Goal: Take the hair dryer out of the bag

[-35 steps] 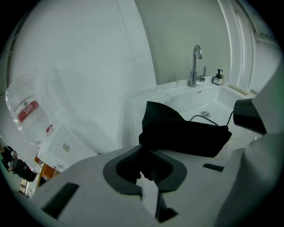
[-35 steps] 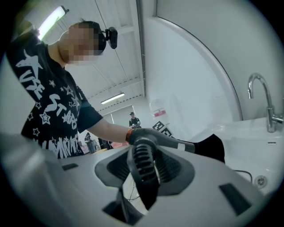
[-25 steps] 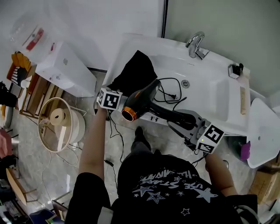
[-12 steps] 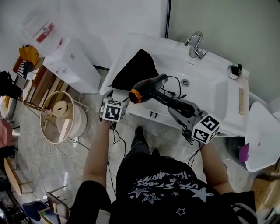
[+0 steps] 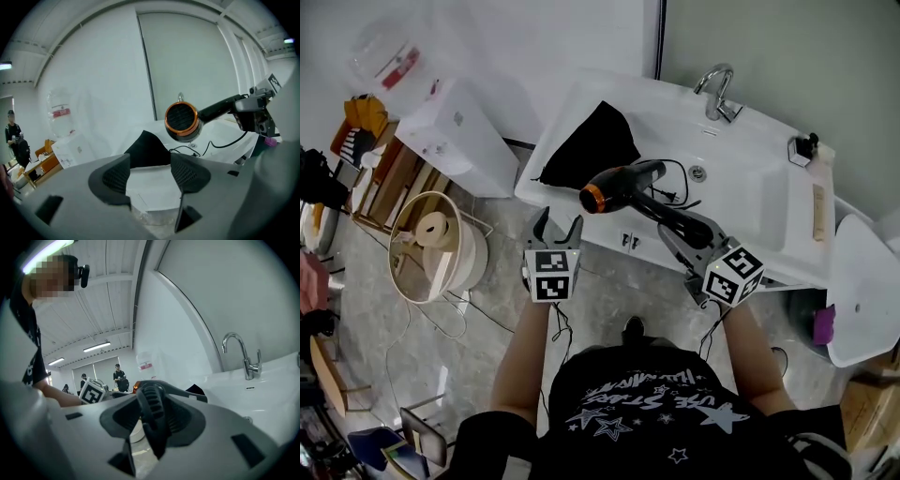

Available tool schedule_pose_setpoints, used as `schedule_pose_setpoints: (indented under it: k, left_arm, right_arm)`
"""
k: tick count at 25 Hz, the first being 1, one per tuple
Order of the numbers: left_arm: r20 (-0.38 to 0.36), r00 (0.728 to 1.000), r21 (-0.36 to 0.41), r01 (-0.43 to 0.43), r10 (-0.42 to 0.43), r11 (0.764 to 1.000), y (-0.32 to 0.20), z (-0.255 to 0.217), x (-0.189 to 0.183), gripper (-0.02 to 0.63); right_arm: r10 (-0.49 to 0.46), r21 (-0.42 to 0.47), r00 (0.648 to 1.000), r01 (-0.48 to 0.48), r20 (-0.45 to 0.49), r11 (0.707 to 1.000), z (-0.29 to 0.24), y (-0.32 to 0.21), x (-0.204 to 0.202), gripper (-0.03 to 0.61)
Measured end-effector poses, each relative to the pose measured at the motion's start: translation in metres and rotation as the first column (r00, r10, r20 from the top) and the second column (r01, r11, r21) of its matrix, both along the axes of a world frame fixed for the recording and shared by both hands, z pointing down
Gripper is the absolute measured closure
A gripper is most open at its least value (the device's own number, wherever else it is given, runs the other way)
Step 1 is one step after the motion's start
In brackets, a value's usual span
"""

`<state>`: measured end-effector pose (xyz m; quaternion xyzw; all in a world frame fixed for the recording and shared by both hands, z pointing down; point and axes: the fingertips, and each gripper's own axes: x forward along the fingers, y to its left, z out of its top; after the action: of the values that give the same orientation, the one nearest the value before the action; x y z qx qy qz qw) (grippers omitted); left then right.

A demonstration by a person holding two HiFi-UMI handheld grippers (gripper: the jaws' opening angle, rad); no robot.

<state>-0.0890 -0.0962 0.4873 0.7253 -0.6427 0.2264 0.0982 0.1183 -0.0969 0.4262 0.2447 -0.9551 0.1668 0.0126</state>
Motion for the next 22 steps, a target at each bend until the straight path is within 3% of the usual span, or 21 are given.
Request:
schedule_pose_setpoints:
  k: [4, 10, 22]
  left_arm:
    - [-0.024, 0.999, 0.065, 0.042, -0.040, 0.997, 0.018, -0.011, 0.004, 0.410]
    - [-0.107, 0.994, 0.040, 0.012, -0.007, 0.999, 0.059, 0.000, 0.012, 0.414]
    - [-0.150, 0.986, 0.024, -0.066, 0.068, 0.998, 0.135, 0.002, 0.000, 0.414]
  right_arm:
    - [0.015, -0.006, 1.000, -0.015, 0.011, 1.000, -0.001, 0.004, -0.006, 0.428]
    - [0.038, 0.020, 0.999, -0.038, 0.013, 0.999, -0.013, 0.027, -0.020, 0.428]
    - [0.117, 0.049, 0.993, -0.117, 0.000, 0.992, -0.023, 0.101, -0.040, 0.428]
